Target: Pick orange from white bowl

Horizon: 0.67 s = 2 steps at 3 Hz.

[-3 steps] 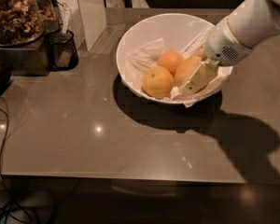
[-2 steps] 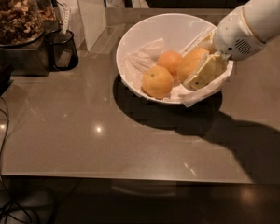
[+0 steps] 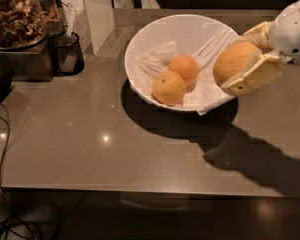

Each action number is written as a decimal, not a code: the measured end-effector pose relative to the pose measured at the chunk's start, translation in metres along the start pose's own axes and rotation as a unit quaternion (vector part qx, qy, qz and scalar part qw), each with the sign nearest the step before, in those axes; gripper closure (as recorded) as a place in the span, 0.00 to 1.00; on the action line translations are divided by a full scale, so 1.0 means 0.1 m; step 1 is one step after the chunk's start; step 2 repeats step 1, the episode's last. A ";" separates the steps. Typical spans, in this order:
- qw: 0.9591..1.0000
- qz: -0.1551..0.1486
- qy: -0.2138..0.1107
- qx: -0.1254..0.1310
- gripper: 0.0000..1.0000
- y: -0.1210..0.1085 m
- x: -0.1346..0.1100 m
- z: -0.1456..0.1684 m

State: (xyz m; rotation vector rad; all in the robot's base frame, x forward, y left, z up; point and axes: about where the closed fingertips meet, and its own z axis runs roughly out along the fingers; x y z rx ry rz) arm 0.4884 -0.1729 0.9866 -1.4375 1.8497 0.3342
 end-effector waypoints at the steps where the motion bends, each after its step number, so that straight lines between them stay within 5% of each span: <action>1: 1.000 0.000 0.000 0.000 1.00 0.00 0.00 0.00; 2: 1.000 0.000 0.000 0.000 1.00 0.00 0.00 0.00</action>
Offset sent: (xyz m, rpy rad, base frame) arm 0.0000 0.0000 0.0000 0.0000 0.0000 0.0000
